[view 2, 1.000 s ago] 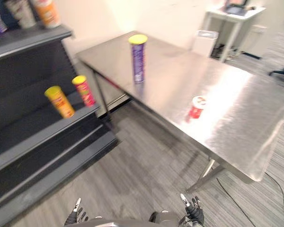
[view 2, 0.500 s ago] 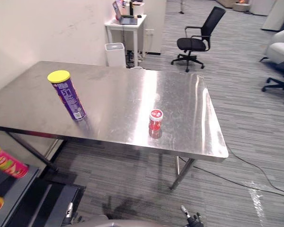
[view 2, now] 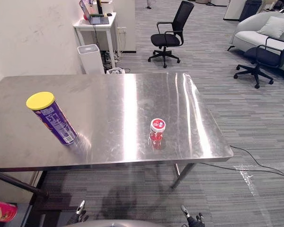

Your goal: Put the gum and the chips on the shelf.

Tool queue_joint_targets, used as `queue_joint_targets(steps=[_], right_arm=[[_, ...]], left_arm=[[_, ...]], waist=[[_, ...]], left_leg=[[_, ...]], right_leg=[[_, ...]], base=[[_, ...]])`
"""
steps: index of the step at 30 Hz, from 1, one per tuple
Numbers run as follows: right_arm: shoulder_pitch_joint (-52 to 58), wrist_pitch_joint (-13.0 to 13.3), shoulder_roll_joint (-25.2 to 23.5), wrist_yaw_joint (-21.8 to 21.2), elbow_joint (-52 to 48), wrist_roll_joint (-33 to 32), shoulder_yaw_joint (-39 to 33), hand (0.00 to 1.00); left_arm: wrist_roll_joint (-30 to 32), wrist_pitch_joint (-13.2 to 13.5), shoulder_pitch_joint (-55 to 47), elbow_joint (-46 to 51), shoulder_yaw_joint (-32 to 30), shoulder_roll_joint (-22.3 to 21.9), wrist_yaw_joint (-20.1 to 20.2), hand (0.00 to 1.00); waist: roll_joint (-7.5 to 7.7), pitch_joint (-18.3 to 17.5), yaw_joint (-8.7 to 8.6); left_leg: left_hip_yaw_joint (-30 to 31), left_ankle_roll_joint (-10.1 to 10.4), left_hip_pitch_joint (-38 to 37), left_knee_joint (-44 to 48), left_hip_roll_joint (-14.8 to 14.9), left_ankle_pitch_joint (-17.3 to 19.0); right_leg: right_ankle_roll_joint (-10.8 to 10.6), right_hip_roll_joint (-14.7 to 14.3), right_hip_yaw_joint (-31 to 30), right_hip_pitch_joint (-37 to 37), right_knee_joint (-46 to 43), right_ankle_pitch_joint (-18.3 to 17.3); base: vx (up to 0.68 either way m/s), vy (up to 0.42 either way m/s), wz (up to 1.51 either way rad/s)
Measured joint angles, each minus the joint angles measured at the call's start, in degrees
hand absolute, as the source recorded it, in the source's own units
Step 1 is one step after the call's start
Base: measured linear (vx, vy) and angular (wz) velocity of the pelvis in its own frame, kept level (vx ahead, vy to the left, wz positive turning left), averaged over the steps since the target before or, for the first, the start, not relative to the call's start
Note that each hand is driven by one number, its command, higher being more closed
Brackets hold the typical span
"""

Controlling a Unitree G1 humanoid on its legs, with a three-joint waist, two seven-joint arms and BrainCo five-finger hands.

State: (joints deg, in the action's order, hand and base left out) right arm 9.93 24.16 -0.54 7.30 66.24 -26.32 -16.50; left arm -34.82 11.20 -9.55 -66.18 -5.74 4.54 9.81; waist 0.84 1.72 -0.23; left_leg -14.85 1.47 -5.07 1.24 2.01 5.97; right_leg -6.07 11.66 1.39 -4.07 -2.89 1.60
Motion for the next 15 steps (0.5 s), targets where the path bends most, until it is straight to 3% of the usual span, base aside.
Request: queue_joint_targets(steps=[4,9,11,12,15], right_arm=[[0.24,0.11,0.09,2.38,-0.06,1.17,-1.10,0.00],[0.03,-0.94,1.44,4.74,-1.60,-1.29,-6.00,0.00],[0.13,-1.03,3.25,6.45,-6.18,-2.36,-12.24,0.00],[0.12,-1.03,4.24,6.47,-7.55,-3.28,-13.77,0.00],[0.54,-0.38,10.57,6.51,-14.90,-5.27,-20.83,0.00]], left_arm=[[0.05,0.11,0.30,0.05,-0.52,0.11,-0.62,0.00],[2.46,0.01,0.71,0.30,-3.98,0.05,-1.37,0.00],[3.97,-0.08,0.20,1.46,-6.82,0.38,-1.74,0.00],[4.13,-0.13,0.14,1.39,-7.53,0.30,-1.87,0.00],[4.65,-0.19,-1.30,3.06,-8.16,-0.77,-2.09,0.00]], waist=[[0.31,0.19,0.40],[1.02,0.48,0.46],[3.11,1.07,0.62],[3.44,1.22,0.55],[2.77,0.83,0.31]], left_leg=[[0.21,-0.22,0.10,-0.63,0.29,-0.19],[0.58,-0.01,-0.06,-6.78,-0.23,-4.83],[-0.20,0.09,-0.32,-7.20,-1.59,-5.27],[-0.24,0.14,-0.47,-7.25,-1.87,-5.43],[-0.03,0.58,-1.07,-7.27,-1.70,-5.71]], right_leg=[[0.00,-0.24,2.53,0.00,0.63,-0.01],[0.30,-0.35,5.10,2.26,1.14,-0.57],[-1.40,1.62,5.99,2.26,0.89,-5.10],[-2.49,1.94,6.12,2.26,0.81,-5.98],[-2.63,1.69,6.49,1.47,0.58,-6.40]], base=[[-0.05,-0.046,-0.01],[-0.12,-0.076,-0.02],[-0.17,-0.100,-0.15],[-0.19,-0.095,-0.07],[-0.11,-0.037,0.03]])
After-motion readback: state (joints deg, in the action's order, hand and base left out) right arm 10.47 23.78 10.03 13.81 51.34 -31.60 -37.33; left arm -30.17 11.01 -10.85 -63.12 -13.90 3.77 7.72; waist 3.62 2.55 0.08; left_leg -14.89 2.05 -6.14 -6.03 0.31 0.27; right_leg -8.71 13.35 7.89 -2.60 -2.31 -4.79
